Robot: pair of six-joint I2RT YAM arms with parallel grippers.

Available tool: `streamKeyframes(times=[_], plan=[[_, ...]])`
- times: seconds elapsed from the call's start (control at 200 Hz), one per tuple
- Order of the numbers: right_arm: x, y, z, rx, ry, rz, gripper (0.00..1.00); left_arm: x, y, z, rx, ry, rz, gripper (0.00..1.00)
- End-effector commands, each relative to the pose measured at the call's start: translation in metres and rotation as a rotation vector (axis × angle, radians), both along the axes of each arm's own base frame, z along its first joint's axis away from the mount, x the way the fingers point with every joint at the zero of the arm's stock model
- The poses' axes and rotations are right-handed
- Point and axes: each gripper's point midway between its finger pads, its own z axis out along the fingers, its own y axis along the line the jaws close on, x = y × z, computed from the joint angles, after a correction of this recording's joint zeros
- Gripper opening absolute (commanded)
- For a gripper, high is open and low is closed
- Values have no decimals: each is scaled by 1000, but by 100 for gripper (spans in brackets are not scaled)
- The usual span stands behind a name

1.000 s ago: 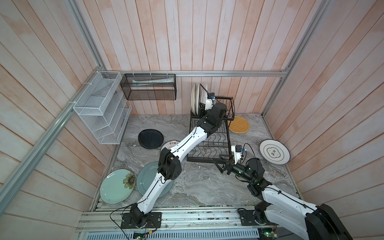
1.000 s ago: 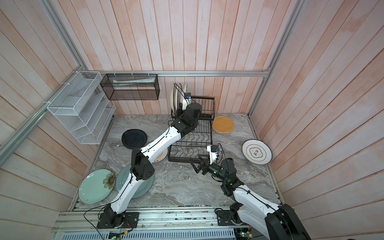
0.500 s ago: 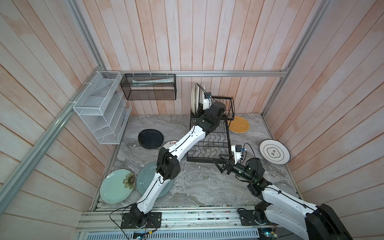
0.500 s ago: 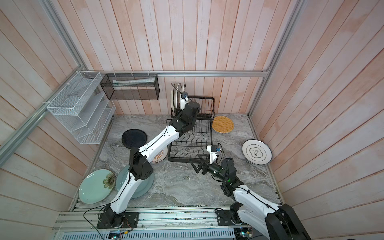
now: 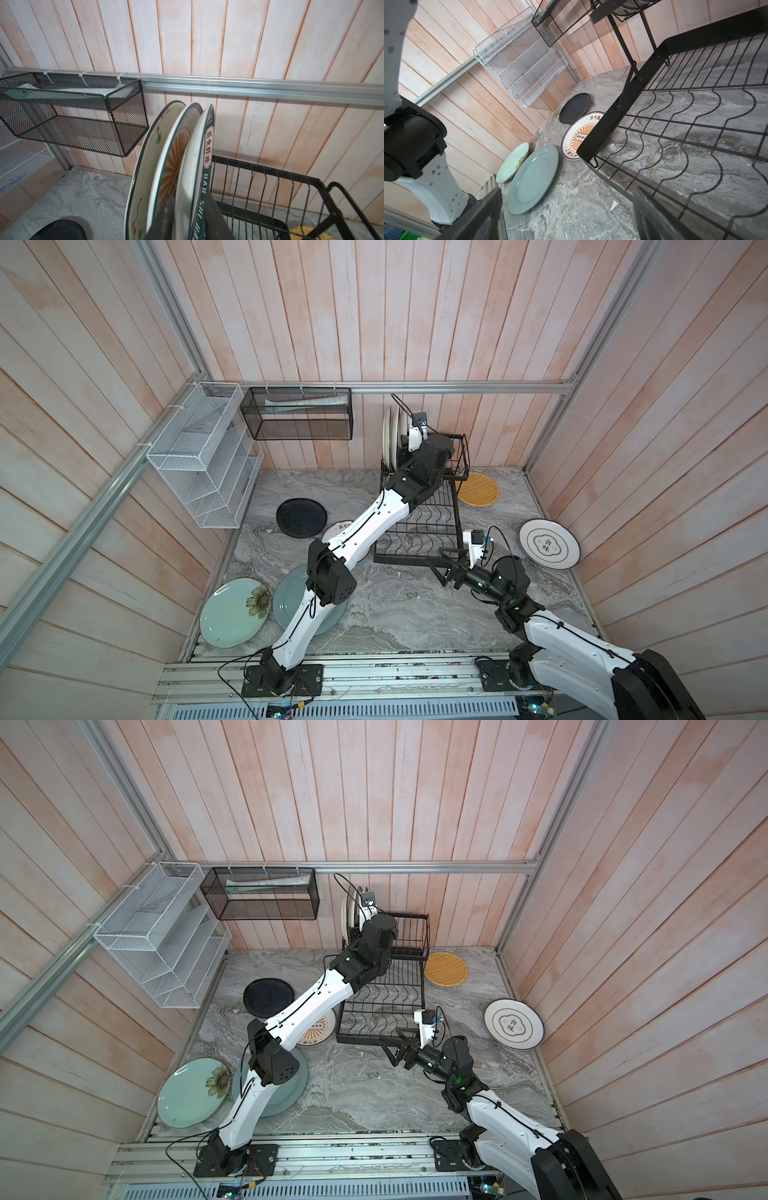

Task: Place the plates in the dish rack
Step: 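Press the green-rimmed plate down into the slot with the left gripper, then withdraw the opened left gripper while the right gripper reaches toward the white plate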

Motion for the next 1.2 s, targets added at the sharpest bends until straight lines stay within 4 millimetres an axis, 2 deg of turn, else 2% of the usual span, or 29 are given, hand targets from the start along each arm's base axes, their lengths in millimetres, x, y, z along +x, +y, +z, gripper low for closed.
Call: streamKeyframes(times=[0.0,0.24,0.315,0.415,0.51,0.58,0.62,0.725,0.79,0.825,0.86,0.915,1.05,1.195], plan=[[1,2,15,11,-44,-1,98,-19,3,44,-7,-67,-7,28],[3,-1,14,-9,-54,-21,98,-63,-8,105,-23,-148,-101,30],[4,-3,15,-17,-65,-36,98,-78,-11,112,-52,-121,-193,33],[6,-9,18,-20,-84,-77,98,-100,-9,110,-104,-52,-333,40],[4,-15,24,-3,-109,-103,98,-126,1,108,-102,-29,-436,53],[1,-16,31,-7,-129,-100,98,-146,10,105,-64,-34,-537,73],[2,-18,35,-9,-139,-111,98,-159,16,102,-63,-26,-602,81],[2,-22,46,-14,-161,-134,98,-197,33,85,-105,17,-801,100],[4,-25,54,-26,-165,-156,98,-225,48,72,-175,31,-934,100],[5,-28,58,-34,-170,-171,98,-234,55,57,-202,50,-967,100],[7,-31,61,-41,-167,-190,98,-245,68,51,-229,50,-983,100],[9,-36,65,-50,-157,-221,98,-259,80,24,-241,90,-1005,100],[14,-48,68,-75,-121,-286,98,-294,97,-26,-250,158,-1077,100],[23,-68,62,-118,-51,-391,98,-316,112,-79,-280,241,-1078,100]])
